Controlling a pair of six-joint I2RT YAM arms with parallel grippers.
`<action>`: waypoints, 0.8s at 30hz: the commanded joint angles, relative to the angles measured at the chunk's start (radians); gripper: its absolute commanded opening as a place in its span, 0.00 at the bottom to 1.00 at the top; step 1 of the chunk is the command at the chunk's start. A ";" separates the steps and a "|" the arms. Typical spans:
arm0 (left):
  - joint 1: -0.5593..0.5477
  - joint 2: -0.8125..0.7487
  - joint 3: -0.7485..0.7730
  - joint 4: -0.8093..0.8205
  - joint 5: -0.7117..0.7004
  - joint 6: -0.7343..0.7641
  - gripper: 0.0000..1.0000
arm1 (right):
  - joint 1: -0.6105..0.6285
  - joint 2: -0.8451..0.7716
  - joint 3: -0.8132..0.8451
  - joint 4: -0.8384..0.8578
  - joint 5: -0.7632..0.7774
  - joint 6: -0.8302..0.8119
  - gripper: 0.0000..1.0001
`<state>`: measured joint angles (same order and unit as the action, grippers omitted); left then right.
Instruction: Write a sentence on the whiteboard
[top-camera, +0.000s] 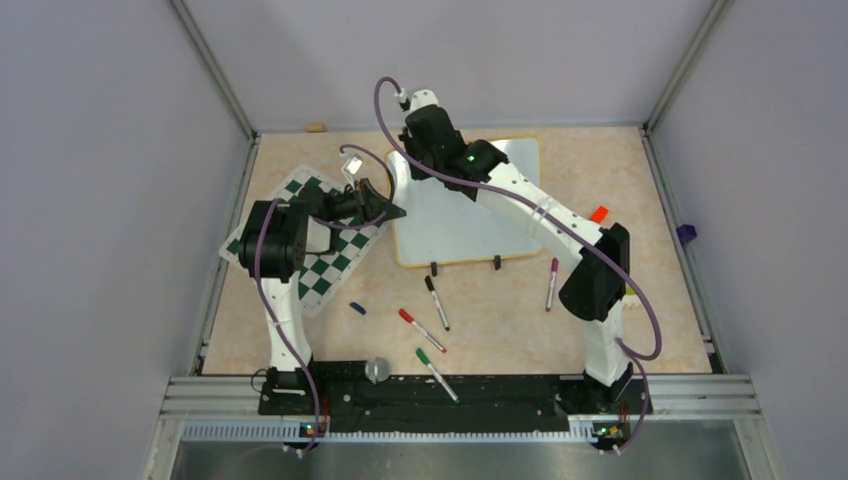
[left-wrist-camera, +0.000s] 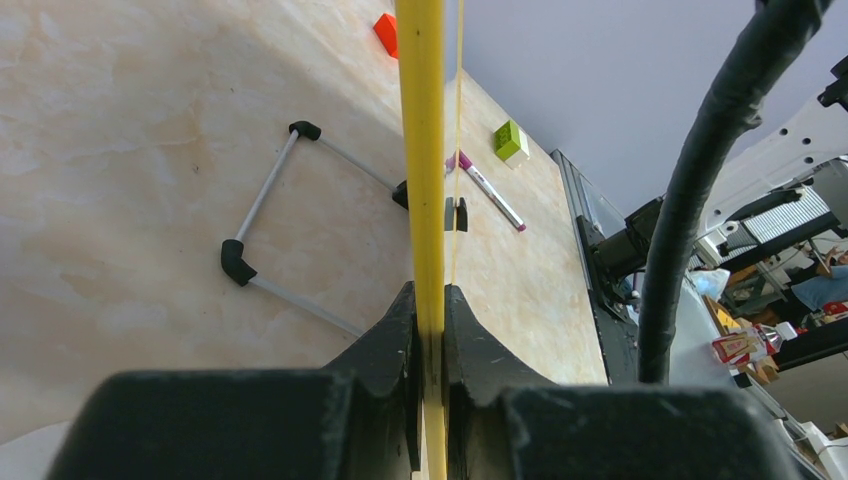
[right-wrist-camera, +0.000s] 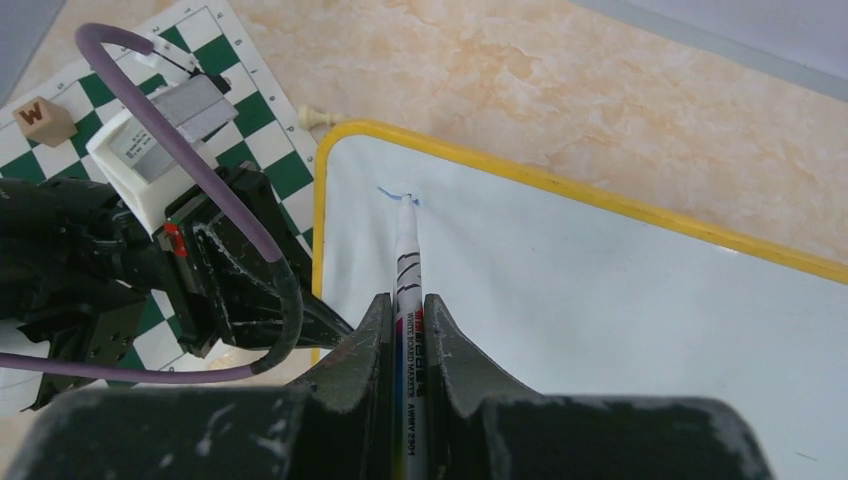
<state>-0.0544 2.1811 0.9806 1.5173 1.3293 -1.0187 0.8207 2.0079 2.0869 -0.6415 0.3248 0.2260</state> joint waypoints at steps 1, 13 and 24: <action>0.001 -0.038 -0.013 0.101 0.034 0.069 0.00 | -0.003 -0.073 -0.002 0.063 -0.026 -0.019 0.00; 0.001 -0.040 -0.014 0.101 0.036 0.070 0.00 | -0.002 -0.038 0.006 0.043 -0.037 -0.006 0.00; 0.001 -0.042 -0.017 0.101 0.034 0.072 0.00 | -0.002 0.005 0.046 0.033 -0.049 -0.007 0.00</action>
<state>-0.0544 2.1754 0.9775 1.5177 1.3304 -1.0145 0.8207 1.9999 2.0876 -0.6193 0.2832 0.2199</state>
